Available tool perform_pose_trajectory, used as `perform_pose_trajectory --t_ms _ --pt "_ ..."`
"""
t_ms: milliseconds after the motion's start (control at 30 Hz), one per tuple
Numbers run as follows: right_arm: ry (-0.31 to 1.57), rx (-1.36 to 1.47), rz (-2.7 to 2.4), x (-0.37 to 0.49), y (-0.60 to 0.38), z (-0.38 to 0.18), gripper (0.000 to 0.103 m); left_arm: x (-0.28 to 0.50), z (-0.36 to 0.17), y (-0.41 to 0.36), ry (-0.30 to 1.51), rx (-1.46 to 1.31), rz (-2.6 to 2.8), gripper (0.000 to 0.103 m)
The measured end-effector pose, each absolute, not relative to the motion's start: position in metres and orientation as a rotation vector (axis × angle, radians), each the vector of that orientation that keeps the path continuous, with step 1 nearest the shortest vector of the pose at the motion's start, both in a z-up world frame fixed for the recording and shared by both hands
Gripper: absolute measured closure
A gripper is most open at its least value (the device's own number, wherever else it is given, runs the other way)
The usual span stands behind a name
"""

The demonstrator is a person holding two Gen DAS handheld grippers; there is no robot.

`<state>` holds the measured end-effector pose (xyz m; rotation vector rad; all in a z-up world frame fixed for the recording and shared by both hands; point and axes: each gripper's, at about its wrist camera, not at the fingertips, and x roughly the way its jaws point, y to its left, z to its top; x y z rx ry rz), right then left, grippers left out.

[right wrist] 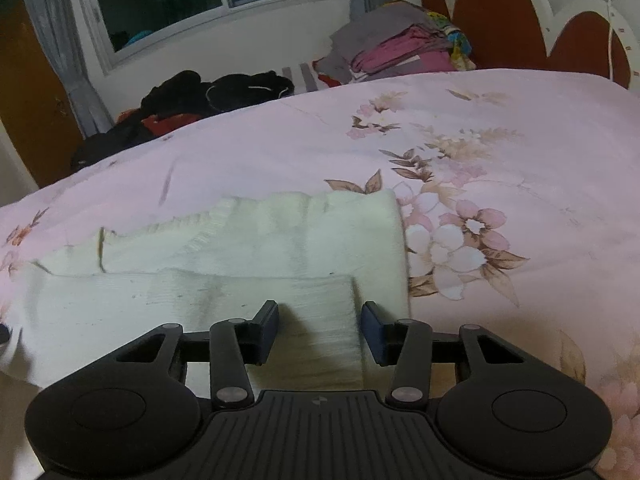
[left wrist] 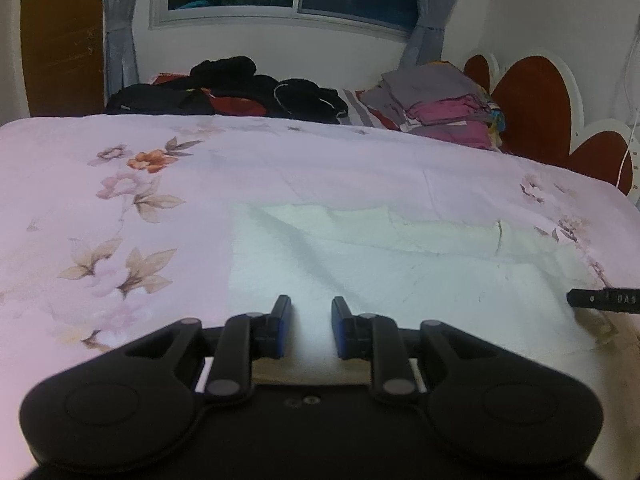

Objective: Fold small clothes

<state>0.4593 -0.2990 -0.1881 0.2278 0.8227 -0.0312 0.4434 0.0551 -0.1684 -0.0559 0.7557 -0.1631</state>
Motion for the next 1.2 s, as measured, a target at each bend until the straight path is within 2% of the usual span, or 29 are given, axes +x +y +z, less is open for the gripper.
perform_pose_trajectory --t_ms 33,100,200,300,367,500,567,600,633,733,933,1200 --pt "0.823 0.217 -0.016 0.459 -0.296 -0.188 0.084 0.446 -0.171 0.054 0.762 -0.054 -0.162 0.082" --pt "0.817 0.221 0.0 0.459 -0.293 -0.186 0.09 0.452 -0.176 0.052 0.774 -0.051 -0.155 0.082" --pt "0.786 0.195 -0.006 0.457 -0.29 -0.181 0.094 0.459 -0.179 0.052 0.774 -0.053 -0.144 0.079" --pt "0.703 0.144 -0.045 0.451 -0.291 -0.169 0.094 0.464 -0.182 0.053 0.772 -0.052 -0.133 0.078" --pt "0.757 0.138 -0.047 0.459 -0.292 -0.177 0.094 0.467 -0.186 0.053 0.781 -0.056 -0.122 0.075" --pt "0.811 0.104 -0.072 0.462 -0.291 -0.19 0.094 0.466 -0.182 0.056 0.781 -0.067 -0.119 0.077" --pt "0.795 0.102 -0.088 0.461 -0.292 -0.184 0.089 0.464 -0.179 0.057 0.774 -0.063 -0.118 0.077" --pt "0.771 0.096 -0.112 0.458 -0.291 -0.18 0.066 0.464 -0.181 0.056 0.776 -0.056 -0.115 0.075" --pt "0.734 0.083 -0.138 0.454 -0.29 -0.176 0.05 0.465 -0.184 0.057 0.783 -0.049 -0.112 0.074" --pt "0.711 0.097 -0.082 0.452 -0.286 -0.169 0.05 0.464 -0.182 0.055 0.786 -0.043 -0.11 0.076" --pt "0.817 0.054 -0.04 0.451 -0.274 -0.188 0.05 0.455 -0.172 0.051 0.803 -0.05 -0.131 0.075" --pt "0.773 0.081 0.012 0.427 -0.257 -0.17 0.05 0.426 -0.164 0.027 0.825 -0.015 -0.204 0.071"
